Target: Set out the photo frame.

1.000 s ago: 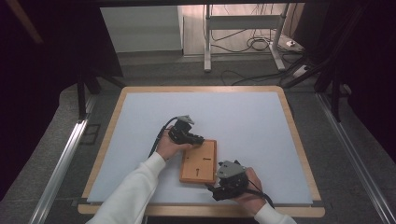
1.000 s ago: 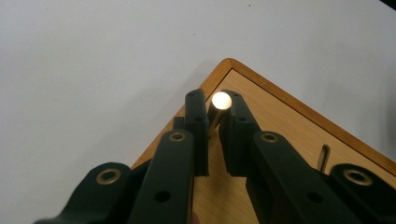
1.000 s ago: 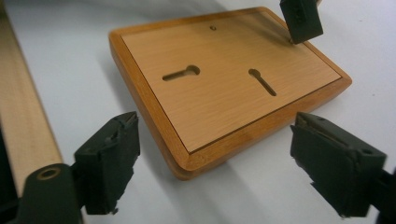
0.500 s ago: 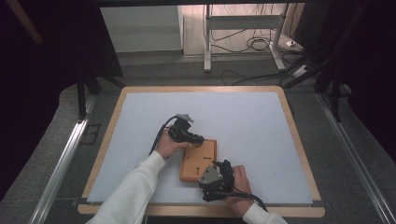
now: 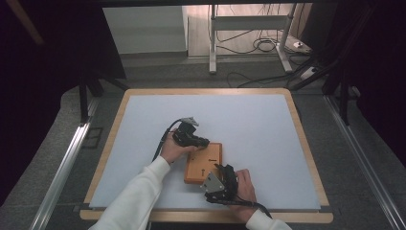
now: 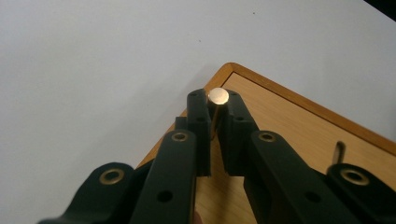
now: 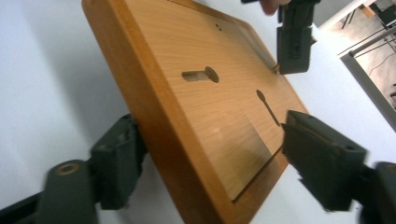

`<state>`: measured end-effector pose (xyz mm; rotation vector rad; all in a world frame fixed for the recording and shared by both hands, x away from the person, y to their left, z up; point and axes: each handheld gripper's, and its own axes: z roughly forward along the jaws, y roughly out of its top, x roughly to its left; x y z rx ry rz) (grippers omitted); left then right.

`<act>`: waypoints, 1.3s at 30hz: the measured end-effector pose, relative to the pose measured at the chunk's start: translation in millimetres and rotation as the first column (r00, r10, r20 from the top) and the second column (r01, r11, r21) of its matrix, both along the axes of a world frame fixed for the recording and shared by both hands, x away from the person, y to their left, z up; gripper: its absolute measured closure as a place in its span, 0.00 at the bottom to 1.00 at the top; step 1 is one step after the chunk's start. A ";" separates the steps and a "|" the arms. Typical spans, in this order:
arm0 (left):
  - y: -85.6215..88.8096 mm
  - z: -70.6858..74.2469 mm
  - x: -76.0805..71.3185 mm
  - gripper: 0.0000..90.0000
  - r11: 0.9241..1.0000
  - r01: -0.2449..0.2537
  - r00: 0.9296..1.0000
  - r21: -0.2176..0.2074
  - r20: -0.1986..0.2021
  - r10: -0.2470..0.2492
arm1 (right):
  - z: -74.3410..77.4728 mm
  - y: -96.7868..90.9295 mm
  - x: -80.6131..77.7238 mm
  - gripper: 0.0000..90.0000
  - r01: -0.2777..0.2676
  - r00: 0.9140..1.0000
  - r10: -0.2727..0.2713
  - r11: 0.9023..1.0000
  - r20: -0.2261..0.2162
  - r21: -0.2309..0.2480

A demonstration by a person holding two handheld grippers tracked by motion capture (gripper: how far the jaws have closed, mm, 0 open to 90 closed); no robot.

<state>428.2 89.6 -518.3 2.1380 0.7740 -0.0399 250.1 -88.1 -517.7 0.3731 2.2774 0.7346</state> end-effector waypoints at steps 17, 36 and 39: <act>12.4 4.9 -2.6 0.64 0.995 -0.089 0.993 -0.041 0.068 0.091 | 28.3 -4.6 5.1 0.52 -0.002 0.998 0.001 1.000 0.062 0.019; 81.9 5.5 -40.5 0.48 0.983 -0.181 0.978 -0.008 0.105 0.181 | 34.5 -6.7 10.5 0.54 -0.019 0.998 0.019 1.000 0.053 0.017; 92.6 1.1 -53.0 0.47 0.984 -0.178 0.979 -0.006 0.102 0.178 | 35.4 -6.6 11.3 0.55 -0.022 0.998 0.021 1.000 0.052 0.014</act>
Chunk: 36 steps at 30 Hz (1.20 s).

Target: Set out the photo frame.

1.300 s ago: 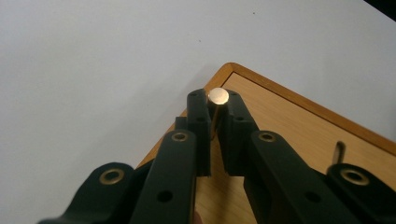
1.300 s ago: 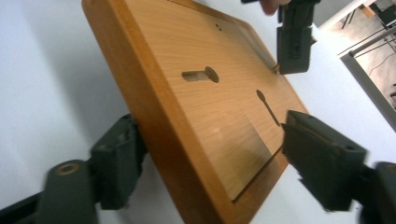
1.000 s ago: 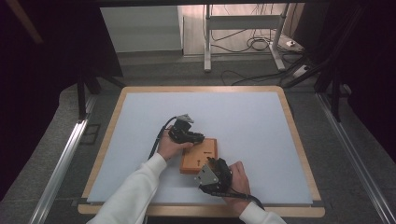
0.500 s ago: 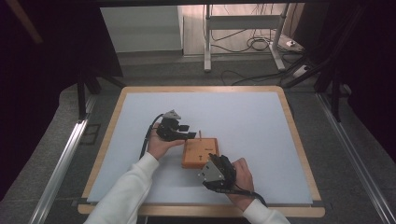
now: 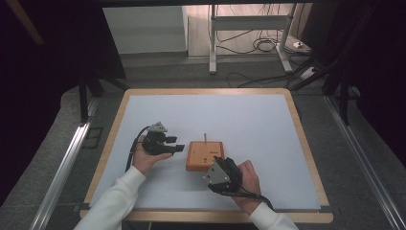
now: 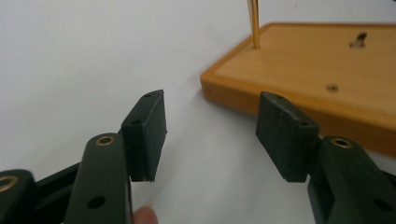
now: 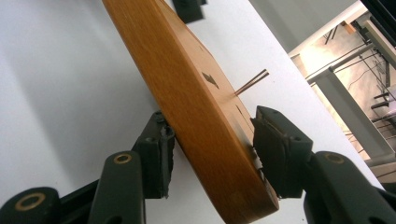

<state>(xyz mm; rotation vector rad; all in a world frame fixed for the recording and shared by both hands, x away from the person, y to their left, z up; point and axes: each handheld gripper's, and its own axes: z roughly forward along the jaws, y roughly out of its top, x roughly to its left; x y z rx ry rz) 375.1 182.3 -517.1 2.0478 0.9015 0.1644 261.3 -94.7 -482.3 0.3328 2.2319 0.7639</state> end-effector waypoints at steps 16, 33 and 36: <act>35.4 -16.1 -27.1 0.46 1.000 -0.003 0.999 -0.015 -0.046 0.002 | 16.7 5.0 15.3 0.62 -0.039 0.999 0.039 0.999 -0.024 -0.006; 39.5 -18.8 -24.3 0.46 1.000 -0.010 0.998 -0.027 -0.067 0.008 | 39.0 10.7 38.0 0.67 -0.088 0.992 0.084 0.996 -0.097 -0.033; 39.0 -18.9 -24.4 0.46 1.000 -0.007 0.998 -0.024 -0.066 0.005 | 41.9 11.0 41.9 0.68 -0.101 0.990 0.097 0.994 -0.104 -0.036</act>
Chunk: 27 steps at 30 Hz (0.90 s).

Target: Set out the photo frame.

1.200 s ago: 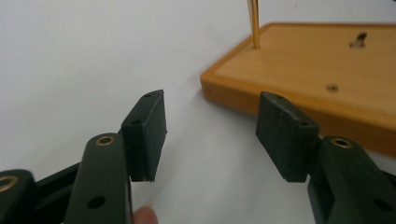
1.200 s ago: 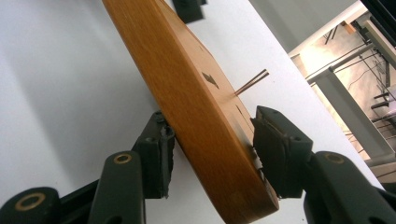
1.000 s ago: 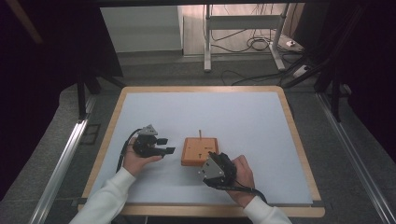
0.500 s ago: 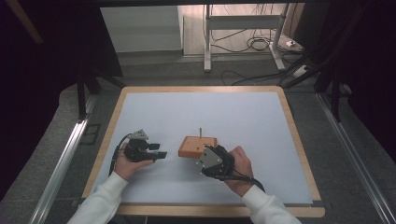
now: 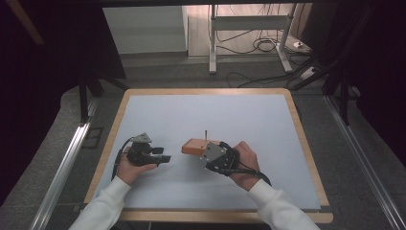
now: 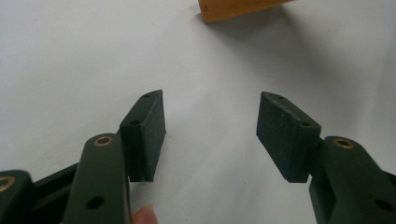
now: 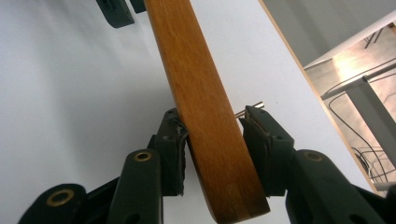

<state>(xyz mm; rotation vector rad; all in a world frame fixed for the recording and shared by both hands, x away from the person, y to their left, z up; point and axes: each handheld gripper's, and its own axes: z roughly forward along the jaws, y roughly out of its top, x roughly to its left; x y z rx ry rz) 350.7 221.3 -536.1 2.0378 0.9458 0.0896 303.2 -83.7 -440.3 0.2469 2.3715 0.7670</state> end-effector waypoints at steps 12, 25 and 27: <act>-1.3 0.1 1.0 0.46 1.000 0.007 1.000 -0.012 -0.001 -0.007 | 14.9 10.9 19.9 0.75 -0.044 0.999 0.043 0.999 -0.017 -0.014; -1.7 2.2 0.8 0.47 1.000 -0.003 1.000 -0.016 0.022 0.004 | 26.6 10.4 34.3 0.77 -0.016 0.998 0.020 0.998 -0.059 0.065; -2.3 1.2 1.0 0.47 1.000 -0.005 1.000 -0.017 0.022 0.006 | 28.5 8.8 33.1 0.77 -0.022 0.998 0.027 0.997 -0.065 0.075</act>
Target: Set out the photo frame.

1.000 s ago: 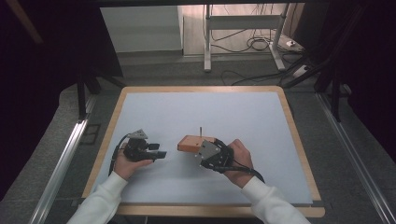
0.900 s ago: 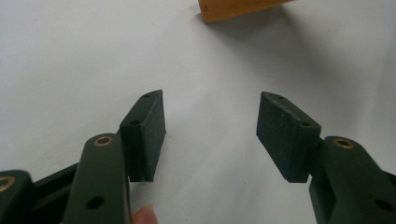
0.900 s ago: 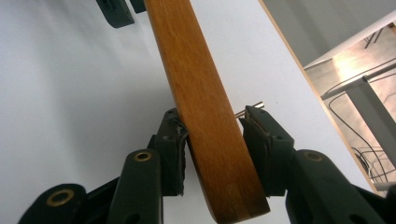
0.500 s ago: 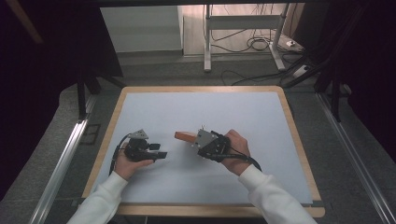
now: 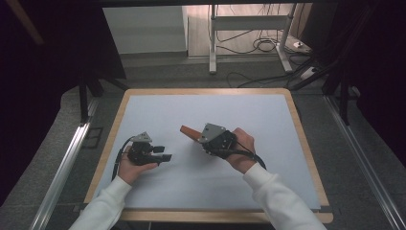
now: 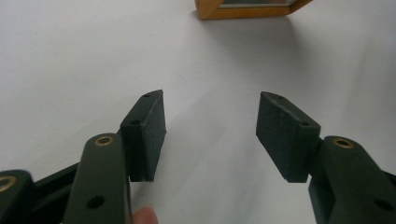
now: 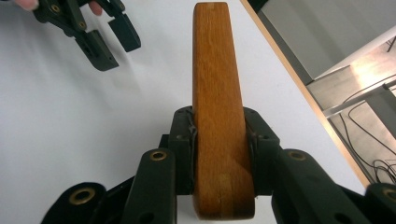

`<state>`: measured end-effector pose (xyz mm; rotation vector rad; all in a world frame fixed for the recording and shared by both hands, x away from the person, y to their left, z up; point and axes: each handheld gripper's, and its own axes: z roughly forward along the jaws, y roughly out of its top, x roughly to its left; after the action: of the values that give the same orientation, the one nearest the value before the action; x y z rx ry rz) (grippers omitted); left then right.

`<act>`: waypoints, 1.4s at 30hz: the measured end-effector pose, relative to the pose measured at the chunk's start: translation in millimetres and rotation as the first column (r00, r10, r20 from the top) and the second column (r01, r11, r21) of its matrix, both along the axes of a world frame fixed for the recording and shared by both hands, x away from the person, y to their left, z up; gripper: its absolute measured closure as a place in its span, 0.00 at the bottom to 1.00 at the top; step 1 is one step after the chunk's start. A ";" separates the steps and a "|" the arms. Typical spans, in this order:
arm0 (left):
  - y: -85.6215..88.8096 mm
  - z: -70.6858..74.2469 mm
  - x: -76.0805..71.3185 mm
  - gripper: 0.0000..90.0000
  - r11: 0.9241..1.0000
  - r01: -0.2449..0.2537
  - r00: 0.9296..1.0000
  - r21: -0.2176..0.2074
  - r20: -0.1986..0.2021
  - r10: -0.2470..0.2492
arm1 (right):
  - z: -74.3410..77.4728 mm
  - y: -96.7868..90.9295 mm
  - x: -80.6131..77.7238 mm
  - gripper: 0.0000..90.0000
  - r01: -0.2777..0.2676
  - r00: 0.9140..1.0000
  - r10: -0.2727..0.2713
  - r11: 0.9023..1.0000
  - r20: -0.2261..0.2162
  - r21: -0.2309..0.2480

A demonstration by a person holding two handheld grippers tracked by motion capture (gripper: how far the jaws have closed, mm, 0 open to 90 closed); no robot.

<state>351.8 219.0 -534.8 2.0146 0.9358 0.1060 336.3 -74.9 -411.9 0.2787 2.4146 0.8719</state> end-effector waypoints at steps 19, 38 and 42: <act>1.7 0.2 -0.1 0.48 1.000 -0.004 1.000 0.004 0.000 0.004 | 16.3 -4.3 -30.1 0.77 -0.121 0.992 0.124 0.990 -0.038 0.079; -0.4 3.7 -4.8 0.41 0.999 -0.016 1.000 0.030 0.027 0.015 | 10.7 -28.3 -1.0 0.74 -0.042 0.993 0.056 0.991 -0.106 0.123; -3.0 5.2 -7.3 0.38 0.999 -0.022 0.999 0.049 0.038 0.020 | 9.0 -34.0 10.1 0.71 -0.017 0.993 0.033 0.991 -0.115 0.132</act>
<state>344.4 215.9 -529.7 2.0415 0.9387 0.1797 346.4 -108.9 -402.9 0.3591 2.4768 1.0551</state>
